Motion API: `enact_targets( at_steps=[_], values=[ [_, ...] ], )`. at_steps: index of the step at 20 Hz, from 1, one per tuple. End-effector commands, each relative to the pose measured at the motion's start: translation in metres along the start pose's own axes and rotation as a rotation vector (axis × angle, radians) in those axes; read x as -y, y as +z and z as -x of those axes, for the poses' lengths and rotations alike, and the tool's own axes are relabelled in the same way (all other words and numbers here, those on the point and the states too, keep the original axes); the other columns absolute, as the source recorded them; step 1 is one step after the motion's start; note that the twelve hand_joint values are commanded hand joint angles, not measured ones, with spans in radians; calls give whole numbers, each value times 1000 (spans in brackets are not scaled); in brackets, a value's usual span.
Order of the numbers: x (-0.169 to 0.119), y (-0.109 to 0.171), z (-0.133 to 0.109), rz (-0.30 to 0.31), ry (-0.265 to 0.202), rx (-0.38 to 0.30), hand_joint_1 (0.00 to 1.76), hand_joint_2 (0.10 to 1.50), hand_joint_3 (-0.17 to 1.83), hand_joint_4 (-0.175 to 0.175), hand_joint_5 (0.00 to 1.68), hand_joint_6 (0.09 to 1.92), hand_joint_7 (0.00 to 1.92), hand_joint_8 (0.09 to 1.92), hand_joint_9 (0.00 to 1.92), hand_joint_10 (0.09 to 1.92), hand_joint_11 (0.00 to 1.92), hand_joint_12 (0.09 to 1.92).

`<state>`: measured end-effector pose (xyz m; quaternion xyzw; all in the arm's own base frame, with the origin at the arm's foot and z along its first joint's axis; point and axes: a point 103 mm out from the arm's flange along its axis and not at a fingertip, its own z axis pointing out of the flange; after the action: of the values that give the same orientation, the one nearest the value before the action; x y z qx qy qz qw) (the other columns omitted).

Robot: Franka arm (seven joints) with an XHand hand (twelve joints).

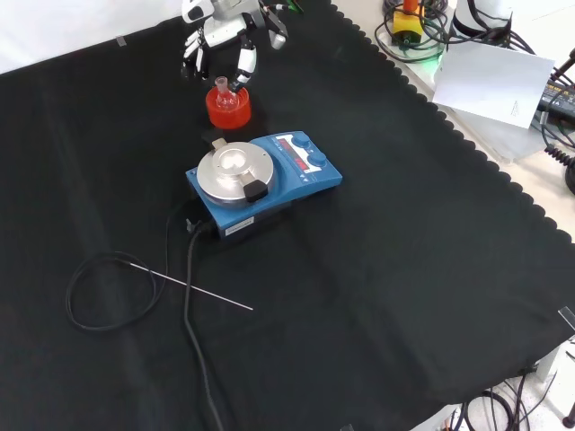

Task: Pick up the round-bottom flask.

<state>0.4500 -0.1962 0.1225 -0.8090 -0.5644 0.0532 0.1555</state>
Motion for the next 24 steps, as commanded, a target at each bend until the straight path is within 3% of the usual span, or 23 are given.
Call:
enact_targets(
  at_steps=[1, 3, 5, 14, 24],
  values=[
    [2, 1, -2, 33, 1, 47, 1056, 763, 491, 136, 1159, 731, 355, 677, 577, 634, 256, 1356],
    [2, -1, -3, 44, 2, 43, 1090, 732, 560, 167, 1199, 747, 388, 664, 618, 606, 281, 1341],
    [3, -6, -4, 54, -2, 44, 1098, 715, 599, 174, 1205, 765, 401, 657, 635, 592, 290, 1337],
    [10, -30, -7, 59, -2, 12, 1102, 690, 651, 175, 1205, 791, 417, 659, 655, 585, 304, 1332],
    [42, -93, -18, 74, -12, 35, 1105, 682, 666, 175, 1207, 795, 411, 658, 654, 583, 305, 1332]
  ],
)
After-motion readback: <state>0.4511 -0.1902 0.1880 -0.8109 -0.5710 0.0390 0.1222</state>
